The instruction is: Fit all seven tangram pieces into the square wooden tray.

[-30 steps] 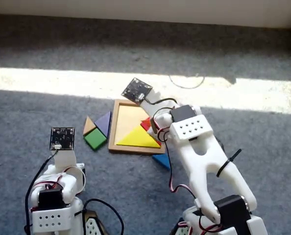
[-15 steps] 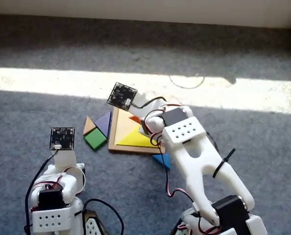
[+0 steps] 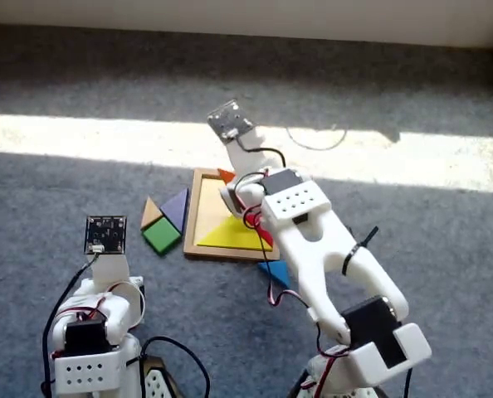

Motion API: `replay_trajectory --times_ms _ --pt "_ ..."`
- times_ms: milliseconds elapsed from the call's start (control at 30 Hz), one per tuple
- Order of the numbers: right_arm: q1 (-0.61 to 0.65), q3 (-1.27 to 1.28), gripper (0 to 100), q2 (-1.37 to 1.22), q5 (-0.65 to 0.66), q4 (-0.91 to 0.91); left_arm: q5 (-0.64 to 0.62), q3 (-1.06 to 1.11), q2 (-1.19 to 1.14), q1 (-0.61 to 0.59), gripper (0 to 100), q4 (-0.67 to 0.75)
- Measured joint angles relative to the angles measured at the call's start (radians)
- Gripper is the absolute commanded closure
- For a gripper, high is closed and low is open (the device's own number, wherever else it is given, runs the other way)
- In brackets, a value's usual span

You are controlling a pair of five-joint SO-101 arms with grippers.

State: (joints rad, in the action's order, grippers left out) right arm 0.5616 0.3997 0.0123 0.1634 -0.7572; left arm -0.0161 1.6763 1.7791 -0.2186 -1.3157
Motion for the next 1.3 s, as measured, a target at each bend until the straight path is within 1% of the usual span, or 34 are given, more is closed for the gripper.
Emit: replay_trajectory --times_ms 100,167,300,633,767,900,1033,1100,1233,1300 --pt "0.0 -0.051 99.3 -0.035 -0.11 -0.032 0.0 0.0 0.0 0.0 99 0.0" --pt "0.0 -0.087 99.3 -0.054 -0.117 -0.061 0.0 0.0 0.0 0.0 99 0.0" --pt "0.0 -0.146 99.3 -0.1 0.005 -0.08 0.0 0.0 0.0 0.0 99 0.0" --pt "0.0 -0.29 99.3 -0.313 0.457 -0.08 0.0 0.0 0.0 0.0 99 0.0" --pt "0.0 -0.308 99.3 -0.324 0.592 -0.08 0.0 0.0 0.0 0.0 99 0.0" --pt "0.0 -0.31 99.3 -0.324 0.657 -0.08 0.0 0.0 0.0 0.0 99 0.0" --pt "0.0 -0.31 98.2 -0.324 0.687 -0.08 0.0 0.0 0.0 0.0 99 0.0" --pt "0.0 -0.31 93.7 -0.324 0.692 -0.08 0.0 0.0 0.0 0.0 99 0.0" --pt "0.0 -0.31 80.9 -0.324 0.694 -0.08 0.0 0.0 0.0 0.0 99 0.0" --pt "0.0 -0.31 80.0 -0.324 0.694 -0.081 0.0 0.0 0.0 0.0 99 0.0"
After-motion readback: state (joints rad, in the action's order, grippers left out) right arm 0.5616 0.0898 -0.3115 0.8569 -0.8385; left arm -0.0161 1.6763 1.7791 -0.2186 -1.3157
